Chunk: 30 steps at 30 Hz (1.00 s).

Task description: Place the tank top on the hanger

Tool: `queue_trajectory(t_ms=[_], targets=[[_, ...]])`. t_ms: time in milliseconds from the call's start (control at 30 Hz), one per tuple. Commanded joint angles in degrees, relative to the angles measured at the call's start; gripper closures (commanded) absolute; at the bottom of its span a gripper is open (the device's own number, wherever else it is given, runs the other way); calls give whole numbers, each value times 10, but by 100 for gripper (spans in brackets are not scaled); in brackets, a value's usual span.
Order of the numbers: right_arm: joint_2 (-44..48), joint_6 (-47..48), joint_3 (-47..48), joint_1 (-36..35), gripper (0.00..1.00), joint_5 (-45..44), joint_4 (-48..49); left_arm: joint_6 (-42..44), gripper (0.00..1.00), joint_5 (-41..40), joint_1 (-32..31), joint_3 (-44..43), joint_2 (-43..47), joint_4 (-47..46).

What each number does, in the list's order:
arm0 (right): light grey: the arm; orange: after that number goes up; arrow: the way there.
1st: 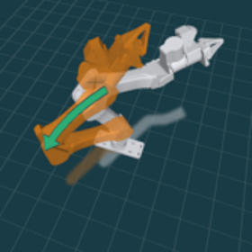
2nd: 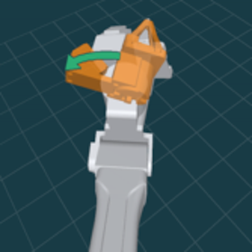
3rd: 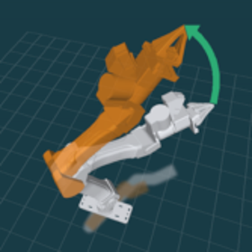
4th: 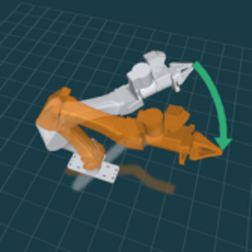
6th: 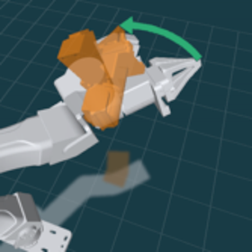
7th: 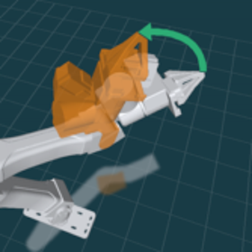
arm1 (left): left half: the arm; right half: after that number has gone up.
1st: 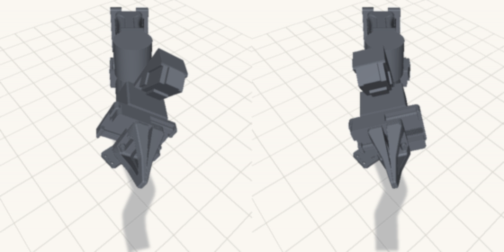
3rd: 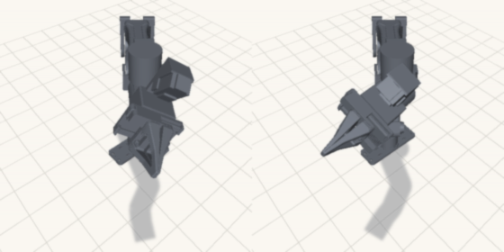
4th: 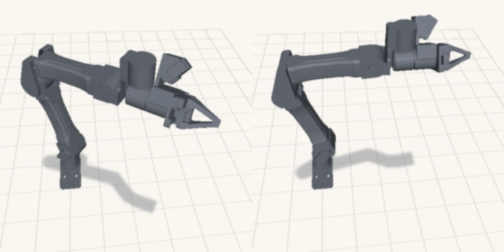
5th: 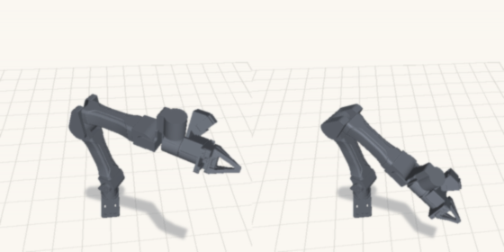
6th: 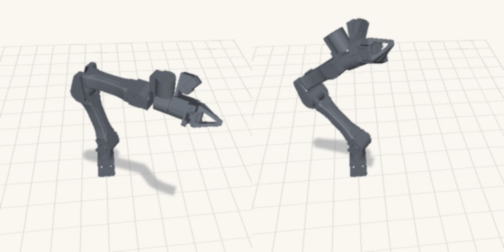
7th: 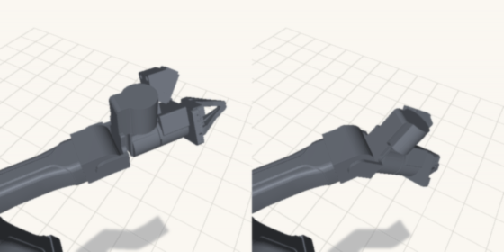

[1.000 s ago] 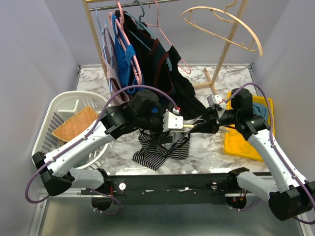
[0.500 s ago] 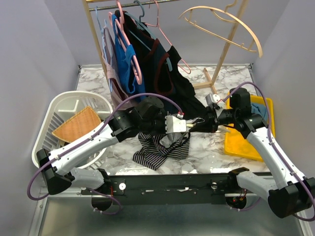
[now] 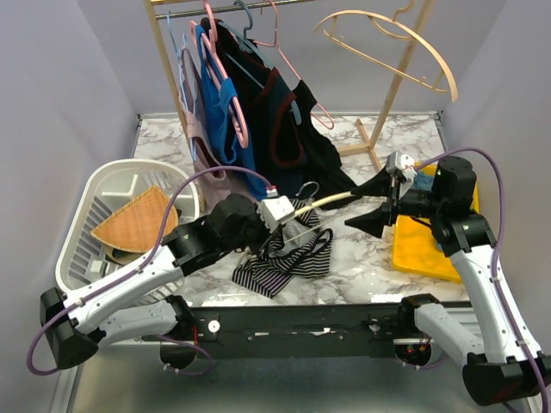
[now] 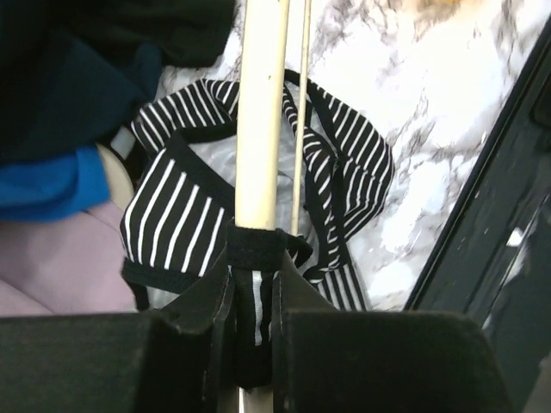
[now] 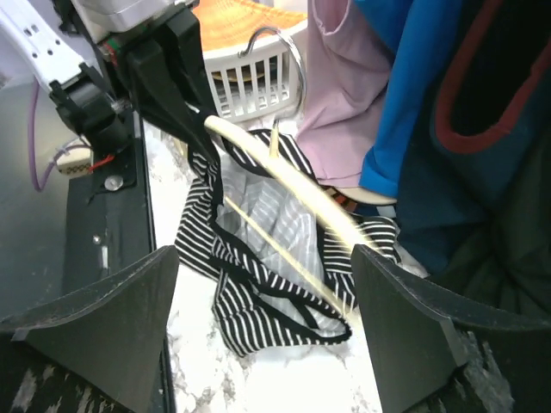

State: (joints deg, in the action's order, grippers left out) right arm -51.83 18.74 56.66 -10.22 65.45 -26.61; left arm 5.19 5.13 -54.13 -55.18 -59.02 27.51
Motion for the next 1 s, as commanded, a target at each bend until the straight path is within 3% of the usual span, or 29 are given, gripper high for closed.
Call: queue_trajectory(t_ms=[0,100,233,333,567,967], targets=[[26,-94,-34,18,8,-5,14,-165,100,-74,1,73,81,-118],[29,-146,-91,18,8,64,52,-197,100,-94,1,105,114,-142],[13,-252,-153,17,8,83,138,-222,100,-104,1,132,128,-165],[-14,-359,-201,9,11,60,221,-227,100,-110,2,147,133,-183],[-97,-511,-243,-6,16,-163,261,-215,100,-136,2,146,147,-189],[-272,-614,-249,-31,24,-162,314,-215,100,-149,3,160,160,-195]])
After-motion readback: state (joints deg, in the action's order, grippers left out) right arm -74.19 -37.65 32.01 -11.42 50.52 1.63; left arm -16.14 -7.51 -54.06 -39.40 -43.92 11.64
